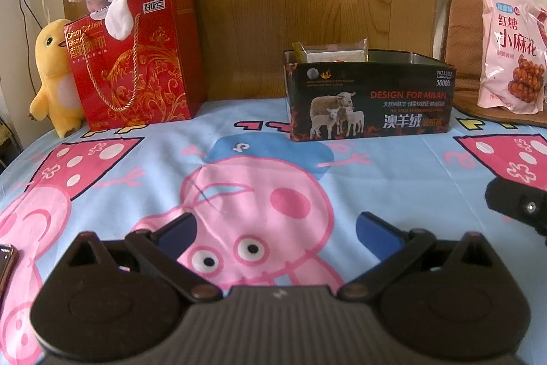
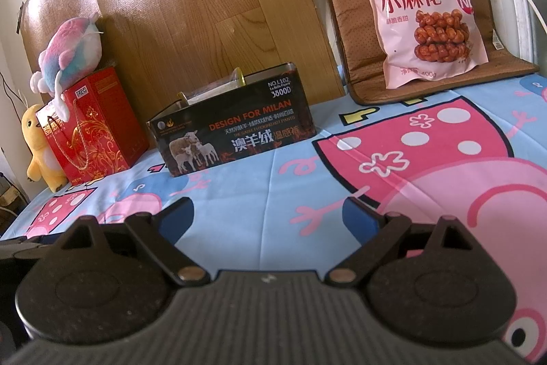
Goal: Organize snacks
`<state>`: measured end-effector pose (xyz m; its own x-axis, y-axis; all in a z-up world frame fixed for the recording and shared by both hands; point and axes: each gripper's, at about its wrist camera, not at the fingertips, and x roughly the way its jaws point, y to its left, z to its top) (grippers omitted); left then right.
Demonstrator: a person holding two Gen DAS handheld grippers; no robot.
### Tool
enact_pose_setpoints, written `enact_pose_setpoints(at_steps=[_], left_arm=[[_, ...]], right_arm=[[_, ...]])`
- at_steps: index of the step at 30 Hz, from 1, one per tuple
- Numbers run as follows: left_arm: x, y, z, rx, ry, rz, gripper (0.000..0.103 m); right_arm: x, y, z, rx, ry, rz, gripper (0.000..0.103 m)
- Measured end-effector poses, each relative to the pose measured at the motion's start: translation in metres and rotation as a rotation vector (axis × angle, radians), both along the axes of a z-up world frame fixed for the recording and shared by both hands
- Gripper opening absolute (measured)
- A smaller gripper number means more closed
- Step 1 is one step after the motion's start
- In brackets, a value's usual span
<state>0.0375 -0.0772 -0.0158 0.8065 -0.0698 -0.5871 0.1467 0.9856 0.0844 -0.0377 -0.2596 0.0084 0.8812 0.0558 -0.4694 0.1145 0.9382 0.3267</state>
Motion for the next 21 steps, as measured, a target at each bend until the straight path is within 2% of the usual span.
enact_pose_setpoints(at_steps=[21], left_arm=[[-0.0001, 0.0003, -0.0008, -0.002, 0.001, -0.002, 0.103]], right_arm=[[-0.0004, -0.0004, 0.0004, 0.001, 0.000, 0.000, 0.096]])
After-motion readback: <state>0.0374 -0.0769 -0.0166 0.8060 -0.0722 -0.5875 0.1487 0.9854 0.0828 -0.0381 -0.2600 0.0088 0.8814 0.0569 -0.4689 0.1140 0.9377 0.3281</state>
